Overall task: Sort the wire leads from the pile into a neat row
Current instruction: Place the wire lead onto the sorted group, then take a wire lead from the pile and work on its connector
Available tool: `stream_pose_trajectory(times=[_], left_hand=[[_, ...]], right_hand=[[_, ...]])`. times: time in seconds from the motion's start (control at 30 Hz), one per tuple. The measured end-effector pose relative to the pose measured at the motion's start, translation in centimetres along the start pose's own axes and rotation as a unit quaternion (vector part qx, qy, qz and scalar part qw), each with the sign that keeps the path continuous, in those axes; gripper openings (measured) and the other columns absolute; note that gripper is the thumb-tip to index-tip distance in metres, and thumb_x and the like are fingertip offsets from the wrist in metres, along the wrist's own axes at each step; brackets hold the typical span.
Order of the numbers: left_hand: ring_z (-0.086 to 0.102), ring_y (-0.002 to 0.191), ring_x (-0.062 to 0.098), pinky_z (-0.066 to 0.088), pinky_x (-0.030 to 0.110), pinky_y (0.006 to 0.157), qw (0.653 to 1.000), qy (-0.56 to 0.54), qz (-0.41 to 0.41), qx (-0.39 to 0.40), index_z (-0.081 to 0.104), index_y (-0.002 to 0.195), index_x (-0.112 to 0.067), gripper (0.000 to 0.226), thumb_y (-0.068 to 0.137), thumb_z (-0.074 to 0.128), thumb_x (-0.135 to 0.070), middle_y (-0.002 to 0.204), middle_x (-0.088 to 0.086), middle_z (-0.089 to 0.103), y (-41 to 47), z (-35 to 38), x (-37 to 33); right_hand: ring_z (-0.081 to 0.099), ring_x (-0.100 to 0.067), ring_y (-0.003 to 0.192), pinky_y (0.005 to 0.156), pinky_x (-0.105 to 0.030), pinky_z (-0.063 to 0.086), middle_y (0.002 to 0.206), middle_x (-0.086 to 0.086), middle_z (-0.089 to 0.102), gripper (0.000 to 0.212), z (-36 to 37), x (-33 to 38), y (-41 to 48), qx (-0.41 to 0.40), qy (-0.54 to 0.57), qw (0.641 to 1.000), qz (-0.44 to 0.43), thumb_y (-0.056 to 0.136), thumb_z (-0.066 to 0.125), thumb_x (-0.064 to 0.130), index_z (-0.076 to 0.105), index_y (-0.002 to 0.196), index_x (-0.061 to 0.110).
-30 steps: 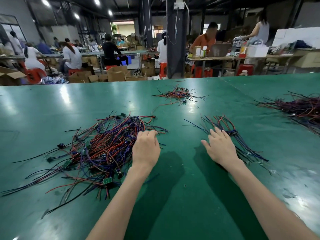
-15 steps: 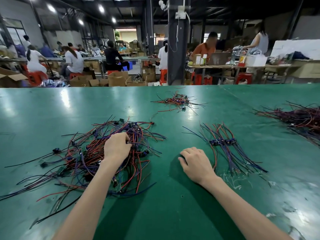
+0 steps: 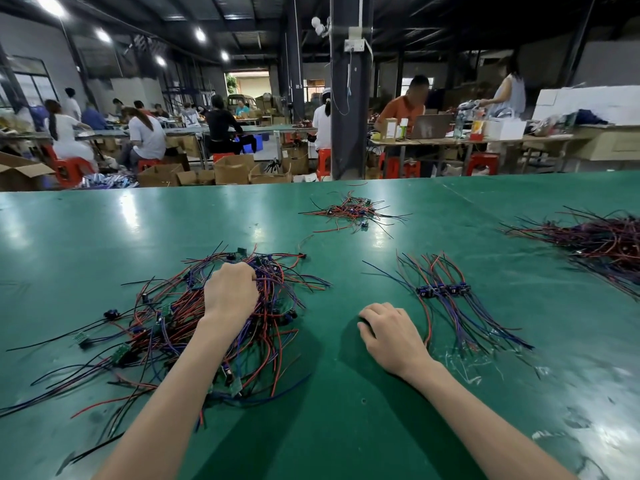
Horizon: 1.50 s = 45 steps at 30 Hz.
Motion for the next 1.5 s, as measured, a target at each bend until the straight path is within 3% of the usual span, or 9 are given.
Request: stream_pose_trajectory(times=[0.2, 0.27, 0.37, 0.47, 0.53, 0.67, 0.87, 1.2, 1.5], left_hand=[[0.061, 0.065, 0.029, 0.045, 0.031, 0.057, 0.961, -0.140, 0.071, -0.229, 0.071, 0.085, -0.004, 0.016, 0.091, 0.059, -0.012, 0.074, 0.011, 0.069, -1.0, -2.5, -2.0], [0.060, 0.060, 0.022, 0.045, 0.027, 0.058, 0.946, -0.192, 0.098, -0.242, 0.073, 0.084, -0.006, 0.011, 0.087, 0.064, -0.012, 0.072, 0.008, 0.070, -1.8, -3.1, -3.3], [0.063, 0.053, 0.014, 0.051, 0.024, 0.055, 0.918, -0.385, 0.041, -0.085, 0.075, 0.080, -0.010, 0.008, 0.083, 0.069, -0.012, 0.066, 0.001, 0.071, -2.7, -2.6, -5.6], [0.056, 0.043, 0.011, 0.049, 0.021, 0.043, 0.780, -0.605, -0.084, 0.137, 0.071, 0.073, -0.006, 0.010, 0.083, 0.069, -0.005, 0.064, 0.008, 0.067, -3.8, -0.8, -7.7], [0.055, 0.044, 0.010, 0.049, 0.020, 0.044, 0.732, -0.632, -0.117, 0.226, 0.068, 0.075, -0.001, 0.010, 0.084, 0.068, -0.006, 0.068, 0.012, 0.065, -4.6, 0.7, -8.4], [0.063, 0.055, 0.012, 0.054, 0.022, 0.051, 0.657, -0.685, -0.152, 0.276, 0.064, 0.084, 0.003, 0.011, 0.086, 0.065, -0.008, 0.075, 0.015, 0.065, -6.2, 3.1, -8.9], [0.068, 0.062, 0.021, 0.057, 0.024, 0.055, 0.547, -0.755, -0.184, 0.312, 0.055, 0.094, 0.006, 0.005, 0.090, 0.055, 0.003, 0.075, 0.020, 0.065, -7.0, 3.5, -9.2], [0.067, 0.065, 0.018, 0.058, 0.025, 0.060, 0.570, -0.712, -0.168, 0.374, 0.062, 0.097, 0.010, 0.017, 0.095, 0.050, -0.001, 0.087, 0.019, 0.068, -7.6, 3.9, -9.0], [0.056, 0.049, 0.015, 0.056, 0.030, 0.054, 0.633, -0.666, -0.129, 0.373, 0.056, 0.085, -0.003, 0.008, 0.092, 0.054, 0.002, 0.065, 0.008, 0.057, -8.1, 3.9, -9.3]], right_hand=[[0.051, -0.017, 0.107, 0.095, -0.029, 0.033, 0.112, 0.004, 0.064, 0.028, -0.3, 0.2, -0.4, -0.031, 0.004, 0.999, -0.017, 0.098, 0.041, 0.026, 0.064, 0.112, 0.017], [0.053, -0.018, 0.106, 0.093, -0.029, 0.033, 0.110, 0.003, 0.066, 0.027, -0.5, 0.5, -0.5, -0.053, 0.014, 0.998, -0.035, 0.098, 0.044, 0.025, 0.065, 0.112, 0.016], [0.056, -0.016, 0.103, 0.089, -0.024, 0.035, 0.106, 0.001, 0.069, 0.023, -1.0, 1.4, -0.6, -0.074, 0.150, 0.986, -0.024, 0.096, 0.054, 0.025, 0.069, 0.109, 0.013], [0.061, -0.011, 0.085, 0.079, -0.018, 0.044, 0.092, 0.001, 0.070, 0.016, -1.7, 2.5, -0.7, -0.044, 0.394, 0.916, 0.054, 0.095, 0.057, 0.020, 0.072, 0.097, 0.016], [0.061, -0.009, 0.070, 0.068, -0.019, 0.046, 0.083, 0.001, 0.070, 0.019, -2.0, 2.8, -0.6, -0.005, 0.526, 0.844, 0.105, 0.096, 0.054, 0.016, 0.071, 0.090, 0.017], [0.057, -0.013, 0.055, 0.051, -0.019, 0.044, 0.069, -0.005, 0.068, 0.020, -2.2, 2.6, -0.4, 0.041, 0.639, 0.747, 0.179, 0.091, 0.060, 0.016, 0.071, 0.077, 0.007], [0.053, -0.015, 0.050, 0.050, -0.022, 0.045, 0.062, -0.011, 0.061, 0.010, -2.1, 1.9, -0.1, 0.022, 0.670, 0.712, 0.209, 0.083, 0.069, 0.009, 0.070, 0.074, 0.004], [0.054, -0.012, 0.047, 0.048, -0.020, 0.045, 0.060, -0.008, 0.063, 0.018, -1.5, 1.6, 0.1, 0.016, 0.671, 0.710, 0.213, 0.082, 0.071, 0.005, 0.068, 0.064, 0.006], [0.040, -0.009, 0.044, 0.040, -0.018, 0.033, 0.052, -0.004, 0.053, 0.022, -1.8, 1.2, 0.2, 0.035, 0.665, 0.707, 0.239, 0.082, 0.071, 0.010, 0.065, 0.062, 0.004]])
Point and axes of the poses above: each hand's wrist, its own y-axis towards the middle knuckle, its own z-axis out of the palm, x = y × z, the point moved 1 cm from there along y, towards the middle knuckle
